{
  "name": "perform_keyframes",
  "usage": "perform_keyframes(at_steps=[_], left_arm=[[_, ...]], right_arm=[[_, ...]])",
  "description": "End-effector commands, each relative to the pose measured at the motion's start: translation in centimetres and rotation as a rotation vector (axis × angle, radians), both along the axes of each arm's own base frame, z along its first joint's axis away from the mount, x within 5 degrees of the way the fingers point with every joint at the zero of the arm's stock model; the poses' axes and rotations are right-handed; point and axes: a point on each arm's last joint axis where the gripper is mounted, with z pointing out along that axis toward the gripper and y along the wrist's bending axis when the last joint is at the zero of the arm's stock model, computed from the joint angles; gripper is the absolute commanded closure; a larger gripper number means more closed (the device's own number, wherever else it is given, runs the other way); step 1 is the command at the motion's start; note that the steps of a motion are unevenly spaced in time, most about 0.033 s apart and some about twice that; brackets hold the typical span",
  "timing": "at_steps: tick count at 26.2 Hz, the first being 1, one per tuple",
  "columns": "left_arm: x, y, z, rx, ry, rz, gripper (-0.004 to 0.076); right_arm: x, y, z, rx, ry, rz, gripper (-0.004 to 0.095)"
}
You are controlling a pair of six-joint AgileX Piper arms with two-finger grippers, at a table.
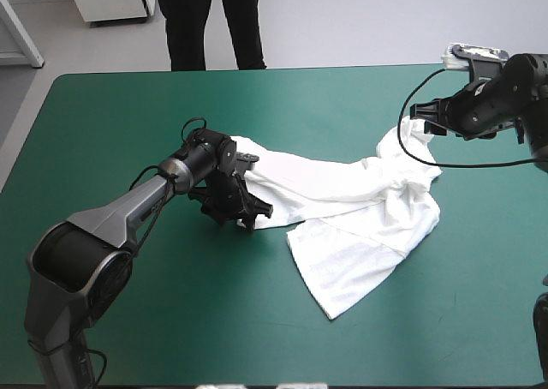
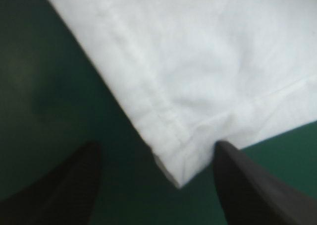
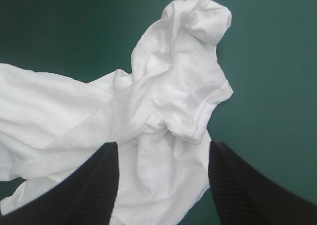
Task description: Fold the cloth
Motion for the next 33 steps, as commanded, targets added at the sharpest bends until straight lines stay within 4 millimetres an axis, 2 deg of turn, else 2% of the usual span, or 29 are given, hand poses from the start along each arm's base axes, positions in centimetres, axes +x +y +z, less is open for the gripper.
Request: perform_keyframes(at_steps=[1, 2, 3, 4, 6, 9, 12, 16, 22, 26, 33], left_arm=[[0.2, -0.4, 0.7, -0.026, -0.022, 0.007, 0.0255], [0.3, -0.5, 0.1, -0.022, -0.01, 0.006, 0.0279], [0.4, -0.6, -0.3, -0.021, -0.009, 0.007, 0.0389], [0.6, -0.7, -0.4, -0.026, -0.019, 0.008, 0.0577], [0.7, -0.8, -0.4, -0.035, -0.04, 0.003, 0.0728], [0.8, -0.8, -0.4, -0.035, -0.045, -0.017, 0.0734], [0.8, -0.8, -0.4, -0.035, -0.045, -0.019, 0.0734], [0.8, -0.8, -0.4, -0.035, -0.046, -0.023, 0.0734], [0.8, -0.8, -0.4, -0.035, -0.047, -0.038, 0.0734], [0.8, -0.8, -0.4, -0.039, -0.049, -0.055, 0.0734], [0.8, -0.7, -0.4, -0.033, -0.045, -0.062, 0.0734]], right_arm=[[-1.4, -0.3, 2.1, 0.0, -0.072, -0.006, 0.0413], [-1.4, -0.3, 2.1, 0.0, -0.07, -0.006, 0.0413], [-1.4, -0.3, 2.1, 0.001, -0.071, -0.003, 0.0413], [-1.4, -0.1, 2.1, 0.008, -0.07, 0.003, 0.0413], [-1.4, 0.6, 1.7, 0.002, -0.056, 0.028, 0.0413], [-1.6, 2.4, 0.0, -0.059, -0.001, 0.083, 0.0413], [-1.9, 3.1, -1.9, -0.138, 0.06, 0.092, 0.0412], [-2.8, 3.1, -5.1, -0.136, 0.175, 0.101, 0.0374], [-4.1, 1.7, -7.8, -0.254, 0.258, 0.062, 0.031], [-3.1, 1.4, -9.1, -0.254, 0.245, 0.048, 0.031], [-0.5, -1.1, -12.1, -0.173, 0.3, -0.047, 0.0313]])
